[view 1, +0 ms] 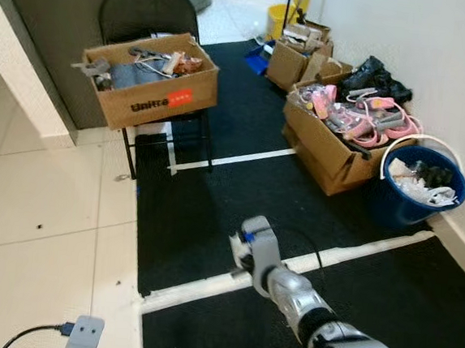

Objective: Picking trash to rubbish bin

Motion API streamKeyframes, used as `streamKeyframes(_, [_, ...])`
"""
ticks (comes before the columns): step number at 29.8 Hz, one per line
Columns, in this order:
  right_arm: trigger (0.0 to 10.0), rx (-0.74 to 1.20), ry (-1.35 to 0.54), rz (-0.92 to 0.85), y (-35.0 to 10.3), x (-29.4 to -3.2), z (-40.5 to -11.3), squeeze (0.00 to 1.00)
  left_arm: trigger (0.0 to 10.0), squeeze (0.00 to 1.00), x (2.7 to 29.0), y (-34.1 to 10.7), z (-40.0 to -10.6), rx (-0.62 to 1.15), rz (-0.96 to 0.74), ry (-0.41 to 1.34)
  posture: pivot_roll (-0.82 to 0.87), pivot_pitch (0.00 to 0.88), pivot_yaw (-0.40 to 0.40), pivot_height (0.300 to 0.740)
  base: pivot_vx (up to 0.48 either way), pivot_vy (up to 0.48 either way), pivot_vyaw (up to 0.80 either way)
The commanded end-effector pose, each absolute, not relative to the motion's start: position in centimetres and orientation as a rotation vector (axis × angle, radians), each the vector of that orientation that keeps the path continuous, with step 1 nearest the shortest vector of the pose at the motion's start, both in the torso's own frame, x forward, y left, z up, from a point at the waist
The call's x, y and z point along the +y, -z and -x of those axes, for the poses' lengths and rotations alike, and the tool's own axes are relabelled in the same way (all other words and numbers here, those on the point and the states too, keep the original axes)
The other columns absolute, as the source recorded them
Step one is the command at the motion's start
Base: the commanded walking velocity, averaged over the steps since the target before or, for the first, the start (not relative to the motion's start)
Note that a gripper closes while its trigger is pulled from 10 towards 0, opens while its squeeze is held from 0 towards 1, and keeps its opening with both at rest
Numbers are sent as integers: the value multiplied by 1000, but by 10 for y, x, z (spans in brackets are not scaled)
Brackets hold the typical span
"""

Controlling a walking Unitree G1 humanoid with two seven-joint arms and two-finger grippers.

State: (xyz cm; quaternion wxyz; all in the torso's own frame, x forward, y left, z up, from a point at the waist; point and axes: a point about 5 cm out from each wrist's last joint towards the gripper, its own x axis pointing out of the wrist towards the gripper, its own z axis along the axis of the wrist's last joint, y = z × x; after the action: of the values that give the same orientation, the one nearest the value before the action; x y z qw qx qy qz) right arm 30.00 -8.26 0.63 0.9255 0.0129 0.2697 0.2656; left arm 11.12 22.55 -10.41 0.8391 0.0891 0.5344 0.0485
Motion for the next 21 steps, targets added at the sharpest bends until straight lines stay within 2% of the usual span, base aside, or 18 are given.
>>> streamKeyframes(1, [10000, 451, -590, -138, -27, -72, -313, 0, 10000, 0, 232, 105, -104, 1148, -192, -119, 41, 51, 55, 740, 364, 0, 0])
streamKeyframes(8, [10000, 296, -645, -228, -63, -54, -334, 0, 10000, 0, 231, 106, -101, 1157, -183, -120, 54, 49, 53, 740, 408, 0, 0])
streamKeyframes(21, [10000, 275, -636, -217, -67, -59, -337, 0, 10000, 0, 228, 107, -100, 1160, -186, -104, 55, 42, 48, 740, 480, 0, 0])
